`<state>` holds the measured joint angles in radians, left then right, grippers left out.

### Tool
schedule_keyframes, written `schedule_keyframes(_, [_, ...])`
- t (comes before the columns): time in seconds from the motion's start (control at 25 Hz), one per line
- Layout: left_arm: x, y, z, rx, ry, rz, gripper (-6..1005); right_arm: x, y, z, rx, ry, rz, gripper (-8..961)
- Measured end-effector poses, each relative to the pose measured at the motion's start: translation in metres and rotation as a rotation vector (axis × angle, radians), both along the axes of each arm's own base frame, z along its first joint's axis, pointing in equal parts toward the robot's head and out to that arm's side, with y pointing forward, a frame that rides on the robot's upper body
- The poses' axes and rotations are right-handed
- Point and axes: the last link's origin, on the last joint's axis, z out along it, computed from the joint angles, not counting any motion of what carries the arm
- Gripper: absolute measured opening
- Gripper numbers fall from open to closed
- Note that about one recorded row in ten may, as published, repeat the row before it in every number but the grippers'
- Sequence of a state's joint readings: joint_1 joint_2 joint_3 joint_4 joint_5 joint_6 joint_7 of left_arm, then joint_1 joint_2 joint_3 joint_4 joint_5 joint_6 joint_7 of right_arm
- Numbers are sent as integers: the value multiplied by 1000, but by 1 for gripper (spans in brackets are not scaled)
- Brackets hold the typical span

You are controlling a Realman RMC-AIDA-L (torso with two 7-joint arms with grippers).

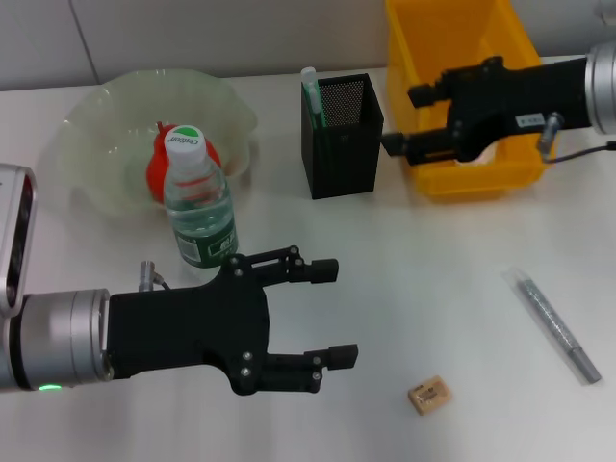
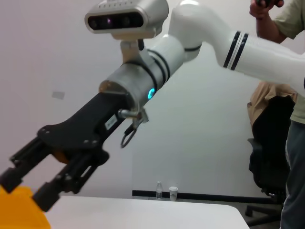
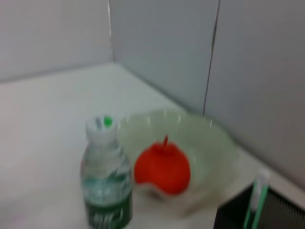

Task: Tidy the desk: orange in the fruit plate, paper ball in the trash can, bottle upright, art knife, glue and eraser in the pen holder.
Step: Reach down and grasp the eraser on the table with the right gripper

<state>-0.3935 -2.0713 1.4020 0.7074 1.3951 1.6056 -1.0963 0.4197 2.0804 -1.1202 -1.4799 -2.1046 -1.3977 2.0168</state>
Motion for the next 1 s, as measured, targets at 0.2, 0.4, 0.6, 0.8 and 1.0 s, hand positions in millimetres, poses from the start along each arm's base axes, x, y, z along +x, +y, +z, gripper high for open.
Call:
schedule_keyframes(0.2, [-2, 0, 0, 1, 1, 11, 809, -9, -10, 8, -49, -54, -59, 711])
schedule_keyframes(0.4, [-3, 1, -1, 4, 4, 14, 809, -14, -17, 15, -61, -110, -103, 711])
schedule_keyframes(0.6, [-4, 2, 1, 6, 9, 14, 809, -14, -20, 10, -105, -224, -163, 710])
schedule_keyframes(0.8, [-6, 3, 4, 8, 9, 19, 809, -13, -19, 7, -130, -268, -184, 710])
schedule_keyframes(1.0, [-9, 4, 10, 7, 16, 21, 809, -18, -21, 5, -161, -277, -198, 709])
